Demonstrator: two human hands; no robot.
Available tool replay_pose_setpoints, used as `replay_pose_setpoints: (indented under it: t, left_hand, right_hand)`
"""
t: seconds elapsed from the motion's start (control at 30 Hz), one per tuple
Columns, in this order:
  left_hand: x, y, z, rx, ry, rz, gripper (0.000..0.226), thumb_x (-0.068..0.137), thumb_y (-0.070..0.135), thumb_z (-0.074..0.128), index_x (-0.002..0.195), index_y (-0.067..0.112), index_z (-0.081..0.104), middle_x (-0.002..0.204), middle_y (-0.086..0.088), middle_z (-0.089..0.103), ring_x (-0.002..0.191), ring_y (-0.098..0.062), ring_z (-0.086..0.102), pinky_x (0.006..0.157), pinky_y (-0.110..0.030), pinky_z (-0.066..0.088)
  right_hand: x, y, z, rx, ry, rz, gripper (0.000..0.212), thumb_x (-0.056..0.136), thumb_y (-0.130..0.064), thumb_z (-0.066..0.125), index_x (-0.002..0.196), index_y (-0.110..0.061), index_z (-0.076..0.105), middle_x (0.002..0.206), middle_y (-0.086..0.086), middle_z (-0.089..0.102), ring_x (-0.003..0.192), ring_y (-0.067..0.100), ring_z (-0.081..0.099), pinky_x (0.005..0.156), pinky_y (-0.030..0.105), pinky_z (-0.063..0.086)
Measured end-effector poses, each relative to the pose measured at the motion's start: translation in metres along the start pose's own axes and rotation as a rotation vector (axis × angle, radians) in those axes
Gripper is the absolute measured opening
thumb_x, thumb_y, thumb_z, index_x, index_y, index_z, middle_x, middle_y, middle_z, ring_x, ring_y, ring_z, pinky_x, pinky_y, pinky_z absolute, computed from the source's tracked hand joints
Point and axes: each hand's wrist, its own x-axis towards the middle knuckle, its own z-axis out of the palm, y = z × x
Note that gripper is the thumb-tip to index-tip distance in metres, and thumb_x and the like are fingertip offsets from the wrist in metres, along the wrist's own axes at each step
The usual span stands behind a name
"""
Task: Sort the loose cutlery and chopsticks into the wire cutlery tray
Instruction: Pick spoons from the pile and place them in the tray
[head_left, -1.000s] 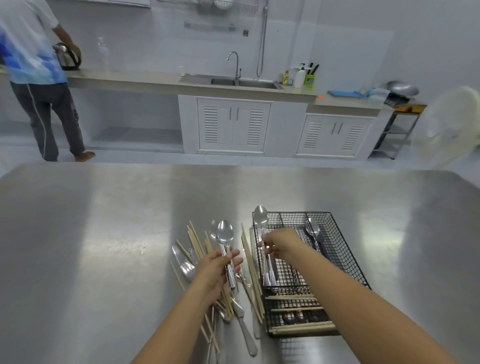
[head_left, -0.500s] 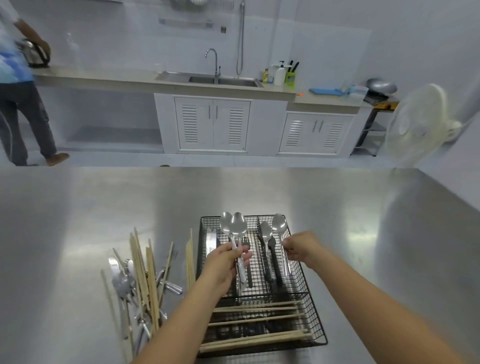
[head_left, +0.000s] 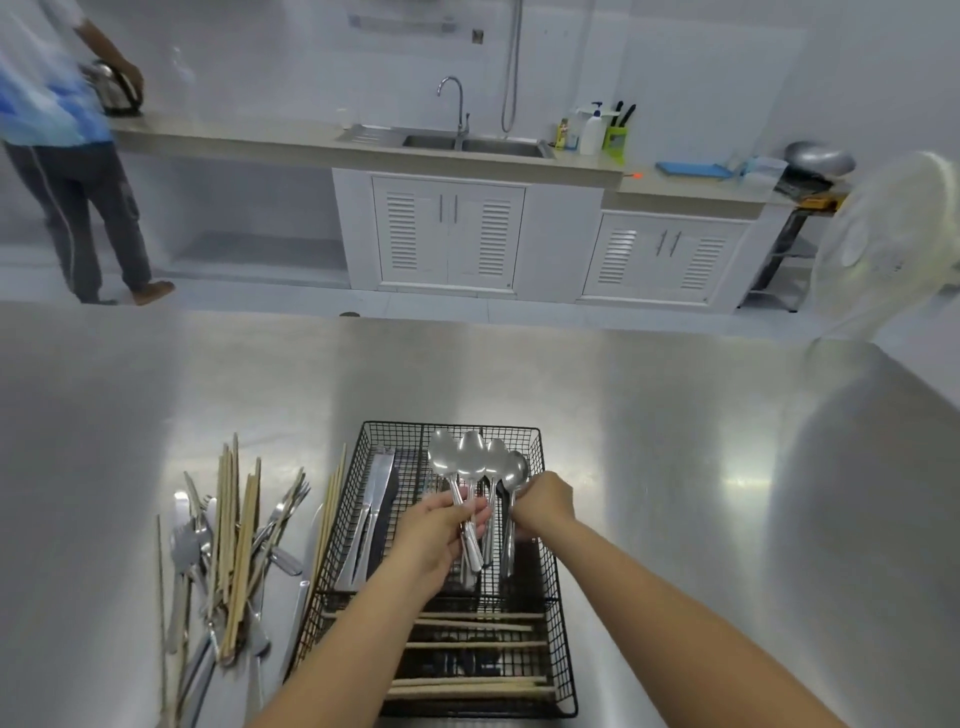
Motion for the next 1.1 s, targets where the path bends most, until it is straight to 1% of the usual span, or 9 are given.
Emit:
replay_pose_setpoints:
  t: [0.13,0.2,0.3,0.4,0.53,0.73,0.9,1.03,1.1]
  left_hand:
    - [0.001,-0.003,0.004,0.004,0.033,0.022,0.021,0.090,-0.005,0.054,0.109,0.001,0.058,0.106,-0.016,0.070,0.093,-0.020,0.069,0.068,-0.023,0.059]
    - [0.002,-0.005,0.005,0.011,0.048,0.024,0.019,0.089,-0.006,0.054,0.106,0.003,0.059,0.105,-0.015,0.070,0.093,-0.020,0.069,0.067,-0.023,0.058]
    - [0.004,-0.007,0.008,0.047,0.059,0.023,0.021,0.088,-0.006,0.054,0.108,0.002,0.058,0.105,-0.014,0.070,0.096,-0.022,0.068,0.072,-0.027,0.056]
    - [0.003,-0.006,0.015,0.080,0.048,0.034,0.017,0.087,-0.007,0.055,0.101,0.001,0.061,0.105,-0.016,0.070,0.099,-0.024,0.067,0.081,-0.030,0.055]
    - [0.003,-0.006,0.024,0.111,0.005,0.014,0.014,0.085,-0.007,0.058,0.097,-0.002,0.064,0.106,-0.019,0.070,0.102,-0.029,0.067,0.084,-0.032,0.056]
    - [0.003,-0.004,0.029,0.208,-0.028,0.022,0.019,0.088,-0.004,0.056,0.106,-0.002,0.064,0.103,-0.015,0.073,0.096,-0.024,0.070,0.067,-0.024,0.059]
    - [0.003,-0.004,0.024,0.256,-0.001,0.057,0.018,0.088,-0.003,0.056,0.102,0.002,0.067,0.101,-0.012,0.074,0.094,-0.021,0.070,0.082,-0.031,0.057]
    - [0.001,-0.008,0.019,0.300,0.006,0.056,0.018,0.087,-0.001,0.058,0.099,0.006,0.069,0.101,-0.010,0.074,0.097,-0.022,0.070,0.093,-0.038,0.052]
    - [0.002,-0.009,0.018,0.284,-0.002,0.060,0.019,0.087,-0.002,0.058,0.101,0.004,0.068,0.100,-0.011,0.074,0.094,-0.022,0.071,0.091,-0.038,0.053]
  right_hand:
    - [0.004,-0.002,0.003,-0.127,-0.011,-0.075,0.028,0.076,0.006,0.064,0.101,-0.005,0.058,0.103,0.012,0.067,0.095,0.028,0.068,0.077,0.029,0.057]
    - [0.004,-0.002,0.000,-0.222,-0.009,-0.106,0.036,0.079,0.000,0.064,0.114,-0.003,0.056,0.110,0.012,0.066,0.101,0.027,0.065,0.075,0.025,0.051]
    - [0.003,-0.002,-0.009,-0.273,0.019,-0.226,0.024,0.086,-0.003,0.055,0.109,-0.001,0.060,0.107,0.013,0.066,0.092,0.026,0.063,0.067,0.025,0.045]
    - [0.007,-0.001,-0.023,0.026,0.051,-0.245,0.020,0.087,-0.006,0.053,0.092,0.000,0.071,0.092,0.011,0.069,0.075,0.024,0.064,0.064,0.027,0.047]
    - [0.001,0.001,-0.039,0.626,-0.332,-0.001,0.011,0.084,-0.009,0.063,0.090,0.000,0.067,0.069,0.007,0.062,0.053,0.018,0.058,0.052,0.027,0.051]
    - [0.003,0.007,-0.034,0.620,-0.406,0.045,0.027,0.082,-0.013,0.071,0.101,0.005,0.067,0.071,0.009,0.068,0.049,0.015,0.063,0.049,0.024,0.047]
    - [0.008,0.002,-0.027,0.659,-0.380,0.097,0.033,0.081,-0.010,0.071,0.109,0.006,0.062,0.073,0.009,0.065,0.055,0.018,0.058,0.047,0.025,0.049]
    - [0.004,0.000,-0.019,0.713,-0.414,0.109,0.034,0.079,-0.005,0.070,0.111,0.005,0.059,0.078,0.012,0.067,0.058,0.020,0.061,0.068,0.039,0.058]
    - [0.003,0.000,-0.018,0.741,-0.382,0.105,0.030,0.079,0.004,0.066,0.108,0.000,0.058,0.073,0.011,0.065,0.053,0.016,0.059,0.052,0.031,0.055]
